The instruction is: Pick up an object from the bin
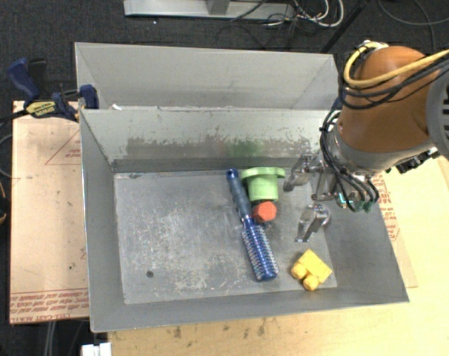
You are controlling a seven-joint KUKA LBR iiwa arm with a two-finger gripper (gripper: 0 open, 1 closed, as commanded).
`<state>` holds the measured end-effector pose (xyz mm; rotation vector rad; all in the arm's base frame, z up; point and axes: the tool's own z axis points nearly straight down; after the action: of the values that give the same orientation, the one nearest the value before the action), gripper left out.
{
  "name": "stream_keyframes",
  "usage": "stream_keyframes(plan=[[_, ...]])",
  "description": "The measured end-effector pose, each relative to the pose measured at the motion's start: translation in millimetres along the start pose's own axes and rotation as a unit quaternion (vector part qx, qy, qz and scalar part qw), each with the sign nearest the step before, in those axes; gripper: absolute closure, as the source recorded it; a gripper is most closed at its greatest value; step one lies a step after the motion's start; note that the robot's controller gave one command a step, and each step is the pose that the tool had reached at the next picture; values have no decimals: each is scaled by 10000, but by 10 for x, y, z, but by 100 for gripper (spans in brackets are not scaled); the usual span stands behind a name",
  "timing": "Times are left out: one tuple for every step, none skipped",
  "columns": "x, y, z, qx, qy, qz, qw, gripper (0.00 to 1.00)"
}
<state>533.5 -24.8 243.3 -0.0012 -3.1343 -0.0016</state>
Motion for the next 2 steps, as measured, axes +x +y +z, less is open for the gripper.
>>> stream_keyframes(plan=[[201, 199, 1697, -13, -84, 1261, 9920, 0], [271, 263, 1435, -11, -48, 2387, 9711, 0]])
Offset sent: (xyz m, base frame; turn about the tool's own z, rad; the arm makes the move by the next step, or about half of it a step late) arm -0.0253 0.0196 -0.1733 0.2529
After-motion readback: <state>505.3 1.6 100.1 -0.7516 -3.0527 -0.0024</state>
